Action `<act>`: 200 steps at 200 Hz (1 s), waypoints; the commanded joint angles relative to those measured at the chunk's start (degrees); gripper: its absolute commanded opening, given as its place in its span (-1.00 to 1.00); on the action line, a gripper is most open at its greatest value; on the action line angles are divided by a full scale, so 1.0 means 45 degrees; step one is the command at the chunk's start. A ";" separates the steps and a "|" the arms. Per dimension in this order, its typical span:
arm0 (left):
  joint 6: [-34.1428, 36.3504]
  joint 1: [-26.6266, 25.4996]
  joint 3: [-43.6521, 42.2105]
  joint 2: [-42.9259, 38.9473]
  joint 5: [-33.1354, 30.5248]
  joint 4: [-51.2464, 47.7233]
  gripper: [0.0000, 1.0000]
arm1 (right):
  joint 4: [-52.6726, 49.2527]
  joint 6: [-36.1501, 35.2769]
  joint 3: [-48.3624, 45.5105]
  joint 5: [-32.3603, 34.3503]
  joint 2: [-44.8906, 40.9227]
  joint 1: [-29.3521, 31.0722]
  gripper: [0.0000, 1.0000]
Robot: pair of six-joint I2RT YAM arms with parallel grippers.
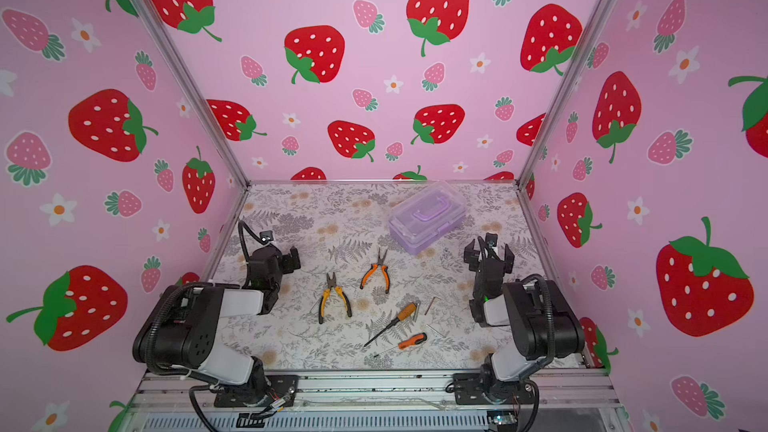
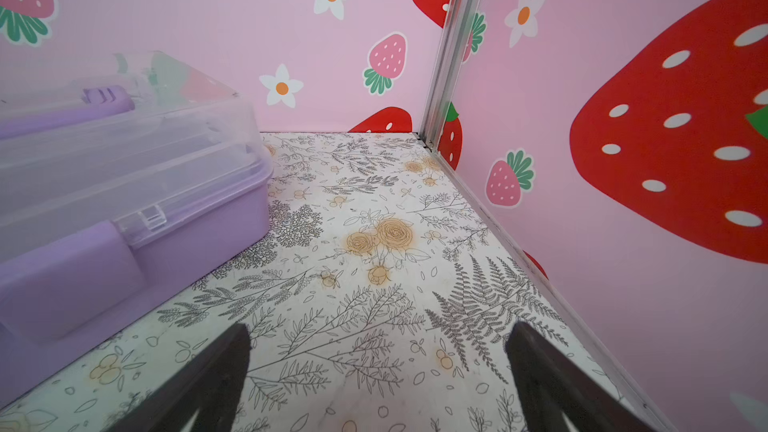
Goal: Pack the tool kit
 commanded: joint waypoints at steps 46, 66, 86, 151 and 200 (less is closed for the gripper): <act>0.0139 0.0006 0.0383 0.0018 -0.0251 0.0241 0.98 | 0.0279 0.0170 -0.0078 0.0017 0.0072 -0.0072 0.99; 0.0133 0.0034 0.0392 0.0005 -0.0235 0.0217 0.98 | 0.0240 0.0206 -0.0073 -0.0058 0.0059 -0.0132 0.99; 0.0129 0.0032 0.0391 0.0014 -0.0221 0.0212 0.98 | 0.0150 0.0254 -0.0025 -0.0150 0.0046 -0.0182 0.99; 0.0127 0.0032 0.0391 0.0014 -0.0204 0.0208 0.98 | 0.0167 0.0257 -0.0053 -0.0201 0.0027 -0.0242 0.99; 0.0025 0.0344 0.0510 0.0002 0.0468 -0.0047 0.98 | 0.0191 0.0263 -0.0054 -0.0205 0.0035 -0.0236 0.99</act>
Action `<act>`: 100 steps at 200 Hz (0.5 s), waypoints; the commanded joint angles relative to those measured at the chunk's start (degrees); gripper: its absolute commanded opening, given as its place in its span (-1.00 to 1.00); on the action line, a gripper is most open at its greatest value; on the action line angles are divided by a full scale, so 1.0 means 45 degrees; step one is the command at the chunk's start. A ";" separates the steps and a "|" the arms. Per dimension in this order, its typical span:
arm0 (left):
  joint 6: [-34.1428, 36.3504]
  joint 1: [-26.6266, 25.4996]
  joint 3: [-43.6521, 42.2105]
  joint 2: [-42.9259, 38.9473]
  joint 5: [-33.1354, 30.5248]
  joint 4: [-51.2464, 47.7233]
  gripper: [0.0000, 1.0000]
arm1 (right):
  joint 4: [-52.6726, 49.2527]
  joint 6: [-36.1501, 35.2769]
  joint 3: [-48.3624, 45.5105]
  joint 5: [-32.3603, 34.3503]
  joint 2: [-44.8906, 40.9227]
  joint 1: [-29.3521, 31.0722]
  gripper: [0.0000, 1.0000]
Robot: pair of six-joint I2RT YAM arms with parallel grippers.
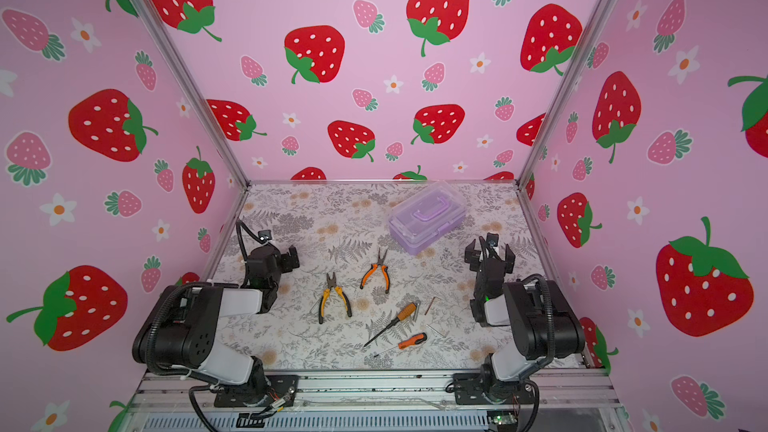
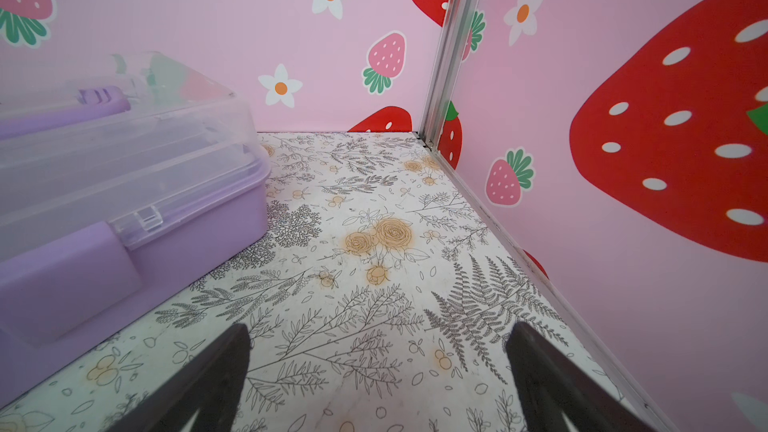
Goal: Pack the tool kit
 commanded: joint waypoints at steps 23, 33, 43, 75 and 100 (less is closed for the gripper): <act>0.0034 0.0060 0.0377 -0.0022 0.0213 0.0002 0.98 | 0.0216 0.0171 -0.0071 -0.0038 0.0026 -0.0065 0.99; 0.0046 0.0063 0.0391 0.0005 0.0204 -0.0015 0.98 | 0.0243 0.0168 -0.0083 -0.0035 0.0018 -0.0066 0.99; 0.0040 0.0066 0.0415 0.0018 0.0210 -0.0020 0.98 | 0.0270 0.0159 -0.0108 -0.0037 -0.0001 -0.0065 0.99; 0.0419 -0.0359 0.1327 -0.1194 -0.0128 -0.2497 0.98 | -0.0676 0.0267 0.0227 0.0242 -0.0336 0.0003 0.99; -0.0541 -0.0545 0.3923 -0.2578 -0.1164 -0.6916 0.98 | -0.0434 0.0181 0.0180 0.0296 -0.0303 0.0030 0.99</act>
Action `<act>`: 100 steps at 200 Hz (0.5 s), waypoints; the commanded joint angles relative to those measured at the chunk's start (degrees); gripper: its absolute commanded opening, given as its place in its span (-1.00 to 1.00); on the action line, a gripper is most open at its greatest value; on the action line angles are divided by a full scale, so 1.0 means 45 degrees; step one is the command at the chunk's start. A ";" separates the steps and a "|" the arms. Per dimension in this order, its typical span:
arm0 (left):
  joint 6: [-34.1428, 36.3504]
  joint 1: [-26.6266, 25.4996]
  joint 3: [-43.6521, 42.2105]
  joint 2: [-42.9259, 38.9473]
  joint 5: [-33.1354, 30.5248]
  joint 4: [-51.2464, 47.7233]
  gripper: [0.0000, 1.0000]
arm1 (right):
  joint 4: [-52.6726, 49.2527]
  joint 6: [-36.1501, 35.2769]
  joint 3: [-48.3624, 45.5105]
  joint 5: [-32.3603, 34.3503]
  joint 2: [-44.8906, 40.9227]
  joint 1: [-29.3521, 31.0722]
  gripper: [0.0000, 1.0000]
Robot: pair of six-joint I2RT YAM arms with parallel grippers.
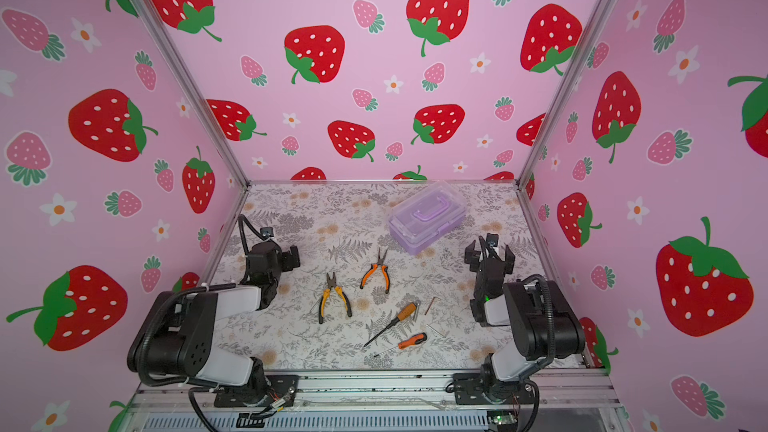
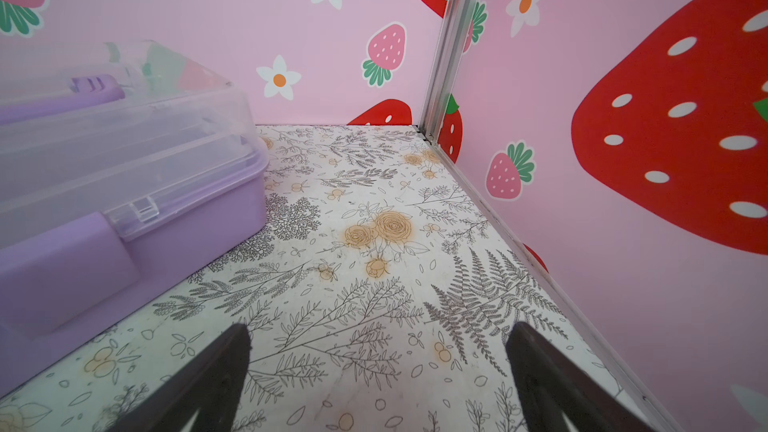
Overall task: Pack the tool kit
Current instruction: 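Reach both grippers toward the lavender tool box on the far side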
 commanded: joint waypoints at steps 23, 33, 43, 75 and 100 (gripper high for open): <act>-0.2152 -0.0579 0.4772 -0.1799 -0.1965 -0.6012 0.98 | 0.0138 0.0042 -0.0013 0.0331 -0.0372 0.0113 0.99; -0.3549 -0.0685 0.5930 -0.1667 -0.2292 -0.7490 0.98 | 0.0604 -0.0182 -0.0130 0.0411 -0.0742 0.0184 0.99; -0.4540 -0.0696 0.7148 -0.1375 -0.1927 -0.9020 0.98 | -0.2190 -0.0117 0.0617 0.0694 -0.2459 0.0339 0.99; -0.5359 -0.0637 1.0196 -0.0144 0.0750 -1.1385 0.98 | -0.6299 0.0418 0.2379 0.1511 -0.5598 0.0368 0.99; -0.6598 -0.0474 1.1035 0.0545 0.2548 -1.0977 0.98 | -0.7060 0.1349 0.2692 0.1729 -0.5051 0.0424 0.99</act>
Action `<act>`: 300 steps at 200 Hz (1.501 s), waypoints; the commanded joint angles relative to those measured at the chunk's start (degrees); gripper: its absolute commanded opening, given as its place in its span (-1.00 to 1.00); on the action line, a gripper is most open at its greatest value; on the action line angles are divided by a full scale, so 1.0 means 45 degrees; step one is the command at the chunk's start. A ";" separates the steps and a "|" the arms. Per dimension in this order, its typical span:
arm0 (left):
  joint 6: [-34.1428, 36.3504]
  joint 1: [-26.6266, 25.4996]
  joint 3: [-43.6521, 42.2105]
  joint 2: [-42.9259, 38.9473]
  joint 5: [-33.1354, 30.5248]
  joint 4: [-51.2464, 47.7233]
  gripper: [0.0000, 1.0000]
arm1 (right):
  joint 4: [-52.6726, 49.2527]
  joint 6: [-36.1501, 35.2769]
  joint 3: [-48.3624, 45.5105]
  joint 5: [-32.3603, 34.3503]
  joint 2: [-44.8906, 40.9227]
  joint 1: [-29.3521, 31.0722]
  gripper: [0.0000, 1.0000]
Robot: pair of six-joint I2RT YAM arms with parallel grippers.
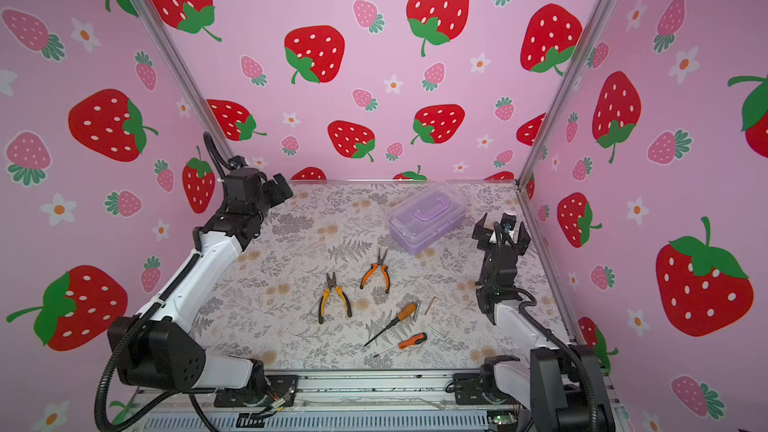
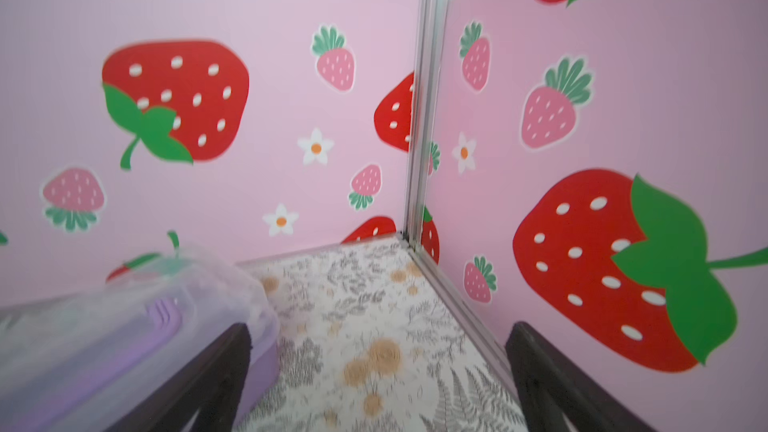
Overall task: Pack the tool kit
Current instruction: 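Reach both grippers toward the lavender tool box on the far side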
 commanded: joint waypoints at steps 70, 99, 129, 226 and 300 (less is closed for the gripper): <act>-0.1384 -0.1513 0.5032 0.4941 0.5173 -0.2863 0.63 | -0.5264 0.1657 0.3249 -0.3612 0.3676 -0.0009 -0.21; -0.0236 -0.2607 0.8499 0.7521 0.5752 -0.4599 0.62 | -0.5580 0.1764 0.3702 -0.4176 0.4368 -0.0200 -0.63; 0.0255 -0.3370 1.0965 0.9401 0.6248 -0.5599 0.63 | -0.6525 0.2439 0.5246 -0.4536 0.5860 -0.0331 -0.91; 0.1440 -0.4916 1.4294 1.2155 0.5181 -0.6950 0.81 | -0.8794 0.3784 1.0161 -0.7258 1.0386 -0.0494 -1.00; 0.1910 -0.5023 1.4203 1.2375 0.3964 -0.6957 1.00 | -0.9123 0.3598 1.3311 -0.9089 1.2747 0.1418 -0.98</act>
